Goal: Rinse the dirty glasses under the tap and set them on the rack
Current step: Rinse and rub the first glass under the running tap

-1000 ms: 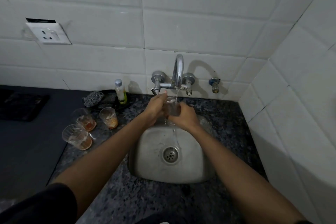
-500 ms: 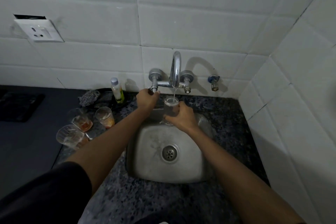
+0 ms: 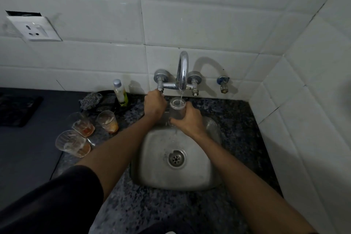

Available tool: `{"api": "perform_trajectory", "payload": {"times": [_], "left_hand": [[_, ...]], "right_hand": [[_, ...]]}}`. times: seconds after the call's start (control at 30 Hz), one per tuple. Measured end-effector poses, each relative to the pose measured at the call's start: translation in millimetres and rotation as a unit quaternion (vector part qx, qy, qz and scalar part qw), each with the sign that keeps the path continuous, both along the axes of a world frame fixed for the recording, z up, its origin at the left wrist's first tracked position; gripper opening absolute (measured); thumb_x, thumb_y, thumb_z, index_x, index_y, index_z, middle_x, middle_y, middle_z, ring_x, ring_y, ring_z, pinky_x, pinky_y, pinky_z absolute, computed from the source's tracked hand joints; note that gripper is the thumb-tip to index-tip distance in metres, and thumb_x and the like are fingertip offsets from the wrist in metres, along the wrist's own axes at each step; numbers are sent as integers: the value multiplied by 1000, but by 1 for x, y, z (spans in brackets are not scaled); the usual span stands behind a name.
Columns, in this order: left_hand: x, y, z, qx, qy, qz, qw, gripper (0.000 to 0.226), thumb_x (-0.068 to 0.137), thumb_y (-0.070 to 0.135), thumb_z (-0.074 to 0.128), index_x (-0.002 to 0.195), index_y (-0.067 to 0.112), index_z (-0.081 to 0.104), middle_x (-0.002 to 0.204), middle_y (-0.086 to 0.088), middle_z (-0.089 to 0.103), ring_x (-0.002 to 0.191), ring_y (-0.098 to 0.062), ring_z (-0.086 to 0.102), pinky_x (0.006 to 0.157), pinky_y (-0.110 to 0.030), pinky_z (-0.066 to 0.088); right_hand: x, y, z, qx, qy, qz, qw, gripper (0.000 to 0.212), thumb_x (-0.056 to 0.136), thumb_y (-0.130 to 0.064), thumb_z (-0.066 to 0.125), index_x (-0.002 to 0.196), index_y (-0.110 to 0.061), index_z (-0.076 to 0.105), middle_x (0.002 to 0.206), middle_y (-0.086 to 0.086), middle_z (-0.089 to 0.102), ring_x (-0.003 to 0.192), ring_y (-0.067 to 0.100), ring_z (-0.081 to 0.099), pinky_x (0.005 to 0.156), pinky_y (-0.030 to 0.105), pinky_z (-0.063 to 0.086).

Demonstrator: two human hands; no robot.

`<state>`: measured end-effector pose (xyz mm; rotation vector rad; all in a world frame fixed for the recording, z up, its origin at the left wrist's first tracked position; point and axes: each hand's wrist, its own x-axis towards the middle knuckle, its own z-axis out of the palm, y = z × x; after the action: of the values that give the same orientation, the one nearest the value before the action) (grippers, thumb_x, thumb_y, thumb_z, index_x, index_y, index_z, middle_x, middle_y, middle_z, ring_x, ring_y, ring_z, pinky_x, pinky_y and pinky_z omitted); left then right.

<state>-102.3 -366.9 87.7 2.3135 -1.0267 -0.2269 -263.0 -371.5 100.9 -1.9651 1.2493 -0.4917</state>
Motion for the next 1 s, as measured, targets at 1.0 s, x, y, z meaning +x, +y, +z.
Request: {"api": "perform_trajectory", "payload": {"times": [1.0], "left_hand": [[3, 7, 6, 38, -44, -22, 998, 26, 98, 22, 60, 106, -1, 70, 97, -21, 73, 90, -40, 70, 73, -42, 55]], "right_hand": [[-22, 8, -17, -25, -21, -40, 999, 56, 73, -27, 92, 116, -11, 60, 113, 6, 72, 99, 21, 67, 78, 23, 44]]}}
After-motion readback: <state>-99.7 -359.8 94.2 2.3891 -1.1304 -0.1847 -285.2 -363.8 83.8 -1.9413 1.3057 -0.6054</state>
